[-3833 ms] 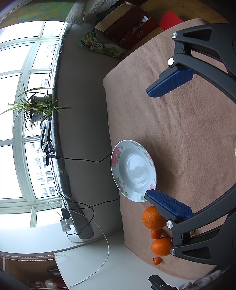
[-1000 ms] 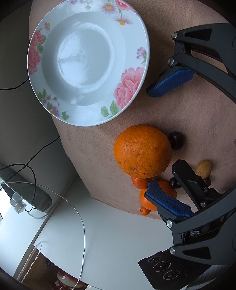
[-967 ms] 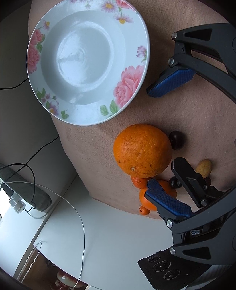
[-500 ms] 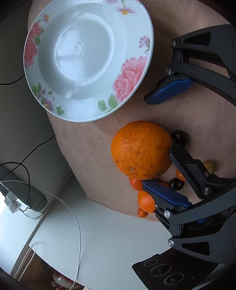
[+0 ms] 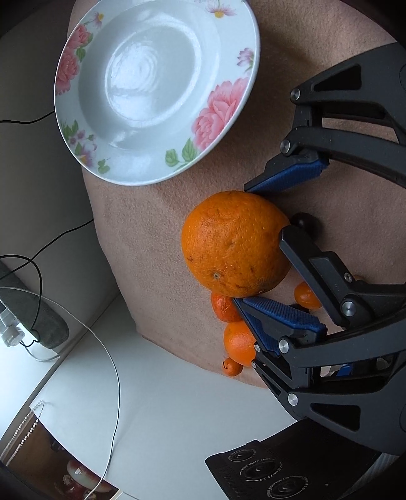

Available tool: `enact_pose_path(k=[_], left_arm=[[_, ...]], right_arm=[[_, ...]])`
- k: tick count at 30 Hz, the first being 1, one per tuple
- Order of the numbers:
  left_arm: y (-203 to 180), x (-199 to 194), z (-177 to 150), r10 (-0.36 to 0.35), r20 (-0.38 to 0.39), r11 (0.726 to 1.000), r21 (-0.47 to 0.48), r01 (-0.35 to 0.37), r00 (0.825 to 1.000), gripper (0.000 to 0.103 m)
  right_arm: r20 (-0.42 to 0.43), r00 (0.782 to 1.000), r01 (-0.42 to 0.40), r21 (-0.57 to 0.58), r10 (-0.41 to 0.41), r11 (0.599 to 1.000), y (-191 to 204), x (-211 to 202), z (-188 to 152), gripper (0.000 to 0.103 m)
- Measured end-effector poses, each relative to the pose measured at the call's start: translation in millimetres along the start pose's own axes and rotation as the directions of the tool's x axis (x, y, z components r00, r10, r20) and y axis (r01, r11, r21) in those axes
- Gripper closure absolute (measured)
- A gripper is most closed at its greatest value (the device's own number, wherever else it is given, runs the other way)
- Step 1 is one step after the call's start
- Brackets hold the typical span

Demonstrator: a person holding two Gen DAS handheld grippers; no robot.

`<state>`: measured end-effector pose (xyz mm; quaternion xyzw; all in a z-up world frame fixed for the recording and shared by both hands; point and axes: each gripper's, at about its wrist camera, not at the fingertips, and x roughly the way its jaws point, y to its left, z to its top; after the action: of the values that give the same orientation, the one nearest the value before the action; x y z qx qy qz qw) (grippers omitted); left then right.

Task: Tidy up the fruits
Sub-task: 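Lift the large orange with the right tool and carry it over the plate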

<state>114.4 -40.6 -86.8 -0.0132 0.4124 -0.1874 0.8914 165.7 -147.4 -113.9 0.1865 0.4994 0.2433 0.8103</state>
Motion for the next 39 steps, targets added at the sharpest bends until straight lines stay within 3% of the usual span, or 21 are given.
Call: enact_pose_path(k=[19,39], left_arm=[[-25.1,-24.9,8.1,0.001,0.071,0.999,0.033,-0.003,0.997,0.039],[-75.7,1.2,36.6,-0.076,0.069,0.992,0.105,0.068,0.995,0.039]], right_arm=[[0.071,0.997,-0.006,-0.020,0.008,1.000,-1.7,-38.3,0.0,0.034],[0.140,0.989,0.044,0.067,-0.053,0.997,-50.0,-86.1,2.8,0.034]])
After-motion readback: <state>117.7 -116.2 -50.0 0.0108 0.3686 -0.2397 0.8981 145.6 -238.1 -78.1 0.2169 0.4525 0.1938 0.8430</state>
